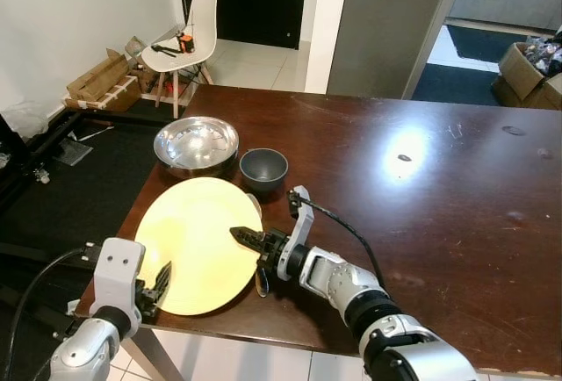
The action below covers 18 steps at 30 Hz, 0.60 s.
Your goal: Setting the table
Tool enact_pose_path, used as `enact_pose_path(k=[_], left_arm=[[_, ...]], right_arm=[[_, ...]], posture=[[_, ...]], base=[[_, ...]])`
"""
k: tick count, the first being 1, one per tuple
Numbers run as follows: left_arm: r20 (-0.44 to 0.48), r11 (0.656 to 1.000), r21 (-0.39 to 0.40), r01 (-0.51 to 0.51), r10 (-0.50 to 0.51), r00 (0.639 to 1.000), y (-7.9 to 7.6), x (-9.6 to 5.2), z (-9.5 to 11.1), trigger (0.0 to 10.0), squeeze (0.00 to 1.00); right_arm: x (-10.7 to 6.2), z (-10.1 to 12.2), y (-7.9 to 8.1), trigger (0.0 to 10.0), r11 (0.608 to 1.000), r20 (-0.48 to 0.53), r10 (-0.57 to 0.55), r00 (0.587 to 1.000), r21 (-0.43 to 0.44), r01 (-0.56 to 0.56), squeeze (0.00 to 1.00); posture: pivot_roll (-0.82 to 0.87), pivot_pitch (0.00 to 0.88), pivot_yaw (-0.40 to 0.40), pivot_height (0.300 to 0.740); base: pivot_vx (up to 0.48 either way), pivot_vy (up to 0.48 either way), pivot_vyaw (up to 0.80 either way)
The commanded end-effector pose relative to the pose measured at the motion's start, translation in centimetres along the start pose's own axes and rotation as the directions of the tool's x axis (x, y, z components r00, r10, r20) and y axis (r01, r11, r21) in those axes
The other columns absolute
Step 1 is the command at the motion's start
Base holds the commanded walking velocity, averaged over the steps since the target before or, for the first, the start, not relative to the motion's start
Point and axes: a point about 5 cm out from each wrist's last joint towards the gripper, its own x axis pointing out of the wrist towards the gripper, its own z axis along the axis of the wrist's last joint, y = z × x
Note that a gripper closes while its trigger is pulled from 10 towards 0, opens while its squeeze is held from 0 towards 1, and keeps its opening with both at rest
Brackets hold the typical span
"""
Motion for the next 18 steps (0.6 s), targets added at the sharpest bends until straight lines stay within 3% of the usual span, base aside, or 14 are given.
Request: enact_pose_path(k=[1,2,3,5,8,9,10,13,17,18], left_arm=[[0.018,0.997,-0.017,0.079,-0.079,0.997,-0.9,0.3,1.3,10.0,0.00],[0.057,0.993,-0.019,0.114,-0.113,0.992,-1.1,0.3,2.6,10.0,0.00],[0.057,0.993,-0.019,0.114,-0.113,0.992,-1.1,0.3,2.6,10.0,0.00],[0.141,0.978,-0.002,0.211,-0.208,0.968,-1.7,-0.1,5.5,10.0,0.00],[0.180,0.962,0.023,0.272,-0.272,0.945,-2.0,-0.5,7.2,10.0,0.00],[0.216,0.942,0.058,0.331,-0.335,0.917,-2.2,-1.1,9.1,10.0,0.00],[0.216,0.942,0.058,0.331,-0.335,0.917,-2.2,-1.1,9.1,10.0,0.00],[0.284,0.900,0.127,0.418,-0.437,0.854,-2.2,-3.1,12.9,10.0,0.00],[0.353,0.906,0.076,0.417,-0.416,0.838,-2.0,-3.8,14.5,10.0,0.00],[0.405,0.923,0.008,0.385,-0.355,0.843,-2.0,-3.6,15.2,10.0,0.00]], right_arm=[[1.6,-0.1,1.9,0.0,0.996,0.025,0.084,0.996,0.013,-0.084,0.00],[1.6,0.0,1.8,0.0,0.997,0.034,0.079,0.996,0.011,-0.079,0.00],[1.6,0.0,1.8,0.0,0.997,0.034,0.079,0.996,0.011,-0.079,0.00],[1.3,0.4,1.7,0.0,0.997,0.055,0.072,0.996,-0.004,-0.072,0.00],[1.2,0.7,1.6,0.0,0.997,0.067,0.071,0.995,-0.023,-0.070,0.00],[0.9,1.1,1.6,0.0,0.997,0.088,0.075,0.993,-0.039,-0.072,0.00],[0.9,1.1,1.6,0.0,0.997,0.088,0.075,0.993,-0.039,-0.072,0.00],[-0.1,2.2,1.9,0.0,0.993,0.159,0.100,0.982,-0.085,-0.087,0.00],[-1.0,2.8,2.6,0.0,0.987,0.209,0.127,0.970,-0.122,-0.103,0.00],[-1.9,3.0,3.4,0.0,0.981,0.226,0.153,0.962,-0.155,-0.119,0.00]], posture=[[0.13,0.027,0.027,0.740],[0.13,0.026,0.028,0.740],[0.13,0.026,0.028,0.740],[0.13,0.025,0.029,0.740],[0.12,0.022,0.033,0.740],[0.12,0.021,0.038,0.740],[0.12,0.021,0.038,0.740],[0.10,0.020,0.050,0.740],[0.10,0.018,0.050,0.740],[0.10,0.017,0.041,0.740]], base=[[0.000,0.000,0.00],[0.000,0.000,0.00],[0.000,0.000,0.00],[0.000,0.000,0.00],[0.000,0.000,0.00],[0.000,0.000,0.00],[0.000,0.000,0.00],[0.000,0.000,0.00],[0.000,0.000,0.00],[0.000,0.000,0.00]])
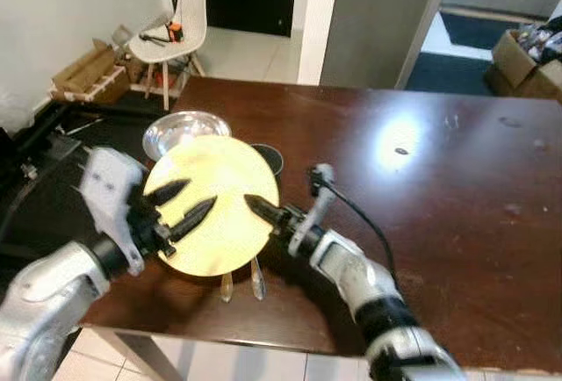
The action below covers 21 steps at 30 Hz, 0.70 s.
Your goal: Setting the table
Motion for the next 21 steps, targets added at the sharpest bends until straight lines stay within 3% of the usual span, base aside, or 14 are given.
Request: enact_pose_path(k=[1,2,3,4,5,6,8,9,11,14,17,21], left_arm=[[0.002,0.999,-0.038,-0.023,0.023,1.000,-0.1,0.0,0.0,10.0,0.00],[0.029,0.996,-0.062,-0.063,0.065,0.997,0.1,0.3,0.2,10.0,0.00],[0.074,0.974,-0.119,-0.193,0.203,0.976,0.9,1.0,0.5,10.0,0.00],[0.074,0.974,-0.119,-0.193,0.203,0.976,0.9,1.0,0.5,10.0,0.00],[0.090,0.946,-0.158,-0.283,0.299,0.950,1.7,1.3,0.7,10.0,0.00],[0.090,0.946,-0.158,-0.283,0.299,0.950,1.7,1.3,0.7,10.0,0.00],[0.102,0.904,-0.163,-0.396,0.414,0.904,2.9,1.5,0.9,10.0,0.00],[0.102,0.904,-0.163,-0.396,0.414,0.904,2.9,1.5,0.9,10.0,0.00],[0.102,0.859,-0.144,-0.492,0.507,0.856,4.0,1.5,1.1,10.0,0.00],[0.104,0.836,-0.136,-0.532,0.546,0.831,4.5,1.5,1.4,10.0,0.00],[0.141,0.792,-0.160,-0.589,0.609,0.781,5.6,1.7,2.8,10.0,0.00],[0.166,0.768,-0.183,-0.614,0.639,0.751,6.4,2.0,3.7,10.0,0.00]], right_arm=[[0.6,0.0,1.4,0.0,0.999,0.014,0.052,0.999,0.007,-0.052,0.00],[0.2,0.3,1.9,2.7,0.998,0.024,0.067,0.997,-0.002,-0.067,0.00],[-1.0,0.9,3.1,10.0,0.996,0.039,0.089,0.995,-0.035,-0.088,0.00],[-1.0,0.9,3.1,10.0,0.996,0.039,0.089,0.995,-0.035,-0.088,0.00],[-1.8,1.2,3.8,10.0,0.994,0.045,0.095,0.994,-0.063,-0.092,0.00],[-1.8,1.2,3.8,10.0,0.994,0.045,0.095,0.994,-0.063,-0.092,0.00],[-3.1,1.8,4.2,10.0,0.991,0.070,0.064,0.995,-0.121,-0.055,0.00],[-3.1,1.8,4.2,10.0,0.991,0.070,0.064,0.995,-0.121,-0.055,0.00],[-4.5,2.6,4.6,10.0,0.982,0.139,-0.009,0.990,-0.185,0.035,0.00],[-5.7,3.3,4.6,10.0,0.971,0.214,-0.090,0.973,-0.200,0.134,0.00],[-8.3,4.1,3.5,10.0,0.924,0.333,-0.284,0.899,-0.154,0.349,0.00],[-9.6,4.2,2.8,10.0,0.895,0.370,-0.365,0.854,-0.114,0.432,0.00]], posture=[[0.10,0.017,0.041,0.740],[0.10,0.017,0.041,0.740],[0.09,0.015,0.028,0.740],[0.09,0.015,0.028,0.740],[0.08,0.012,0.024,0.740],[0.08,0.012,0.024,0.740],[0.07,0.008,0.022,0.740],[0.07,0.008,0.022,0.740],[0.05,0.001,0.022,0.740],[0.03,0.000,0.028,0.740],[0.00,0.000,0.044,0.740],[0.00,0.000,0.052,0.740]], base=[[0.000,0.000,0.00],[0.000,0.000,0.00],[0.000,0.000,0.00],[0.000,0.000,0.00],[0.000,0.000,0.00],[0.000,0.000,0.00],[0.000,0.000,0.00],[0.000,0.000,0.00],[0.000,0.000,0.00],[0.000,0.000,0.00],[0.000,0.000,0.00],[0.000,0.000,0.00]])
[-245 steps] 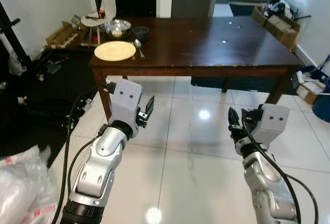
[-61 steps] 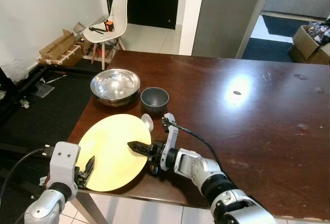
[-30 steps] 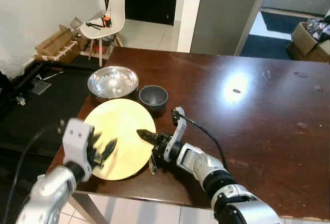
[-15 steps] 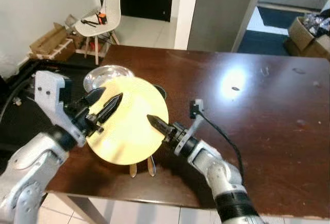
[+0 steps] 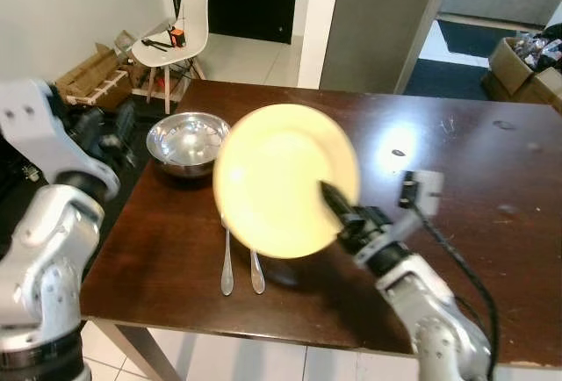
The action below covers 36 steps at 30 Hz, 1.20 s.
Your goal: Setting the table
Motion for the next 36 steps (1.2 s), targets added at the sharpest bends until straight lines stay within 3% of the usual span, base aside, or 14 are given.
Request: enact_pose_path(k=[1,3,4,5,8,14,22,36], left_arm=[[-0.004,0.999,0.002,-0.032,0.032,0.999,0.5,0.4,0.0,10.0,0.00],[-0.026,0.999,0.037,-0.007,0.008,1.000,0.2,0.6,-0.5,10.0,0.00],[-0.085,0.995,0.090,0.041,-0.033,0.996,-0.3,0.5,-2.1,10.0,0.00],[-0.085,0.995,0.090,0.041,-0.033,0.996,-0.3,0.5,-2.1,10.0,0.00],[-0.161,0.983,0.158,0.095,-0.069,0.984,-1.3,-0.5,-4.6,10.0,0.00],[-0.246,0.987,0.124,0.105,-0.072,0.967,-2.1,-2.1,-7.4,10.0,0.00],[-0.284,0.986,0.137,0.091,-0.049,0.958,-1.8,-3.3,-8.7,10.0,0.00],[-0.294,0.983,0.168,0.071,-0.018,0.955,-1.1,-3.9,-9.6,10.0,0.00]], right_arm=[[-0.6,-1.0,0.0,10.0,0.996,0.016,-0.057,0.998,0.064,0.056,0.00],[-0.7,-0.6,0.0,10.0,0.995,0.036,-0.071,0.997,0.071,0.069,0.00],[-0.4,0.1,0.1,10.0,0.994,0.071,-0.081,0.994,0.073,0.076,0.00],[-0.4,0.1,0.1,10.0,0.994,0.071,-0.081,0.994,0.073,0.076,0.00],[0.2,1.0,0.6,10.0,0.997,0.105,-0.062,0.993,0.046,0.057,0.00],[1.1,2.3,2.0,10.0,0.999,0.128,0.021,0.992,-0.027,-0.018,0.00],[1.5,3.4,3.1,10.0,0.993,0.162,0.112,0.980,-0.050,-0.105,0.00],[1.3,2.9,3.1,10.0,0.993,0.138,0.103,0.985,-0.075,-0.094,0.00]], posture=[[-0.01,0.000,0.058,0.740],[-0.01,0.000,0.064,0.740],[-0.02,0.000,0.072,0.740],[-0.02,0.000,0.072,0.740],[-0.02,0.000,0.072,0.740],[-0.02,0.000,0.054,0.740],[-0.01,0.000,0.047,0.740],[-0.02,0.000,0.050,0.740]], base=[[0.000,0.000,0.00],[0.000,0.000,0.00],[0.000,0.000,0.00],[0.000,0.000,0.00],[0.000,0.000,0.00],[0.000,0.000,0.00],[0.000,0.000,0.00],[-0.185,0.000,0.00]])
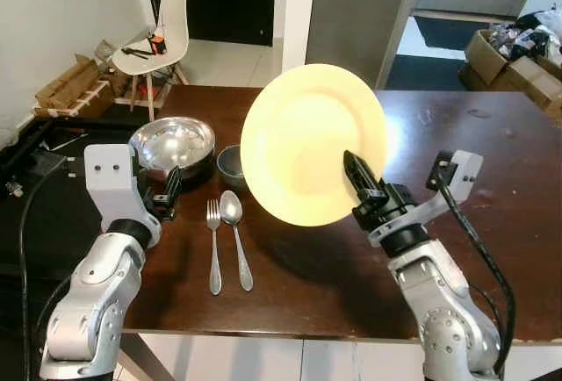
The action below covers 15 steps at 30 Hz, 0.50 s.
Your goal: Setting the table
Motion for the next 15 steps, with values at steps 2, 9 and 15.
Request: enact_pose_path(k=[2,9,15], left_arm=[[-0.018,1.000,0.007,-0.009,0.009,1.000,0.13,-0.07,-0.58,10.0,0.00],[-0.013,1.000,0.004,-0.008,0.008,1.000,0.07,-0.19,-0.62,10.0,0.00],[-0.011,1.000,0.004,-0.006,0.006,1.000,0.03,-0.29,-0.66,10.0,0.00]], right_arm=[[-0.14,0.13,0.22,10.0,1.000,0.010,0.005,1.000,-0.006,-0.005,0.00],[-0.13,-0.08,0.07,10.0,1.000,0.001,-0.001,1.000,-0.005,0.001,0.00],[-0.22,-0.25,0.04,10.0,1.000,-0.005,-0.004,1.000,-0.004,0.004,0.00]], posture=[[-0.02,0.000,0.049,0.740],[-0.02,0.000,0.046,0.740],[-0.02,0.000,0.047,0.740]], base=[[-0.296,0.000,0.00],[-0.297,0.000,0.00],[-0.298,0.000,0.00]])
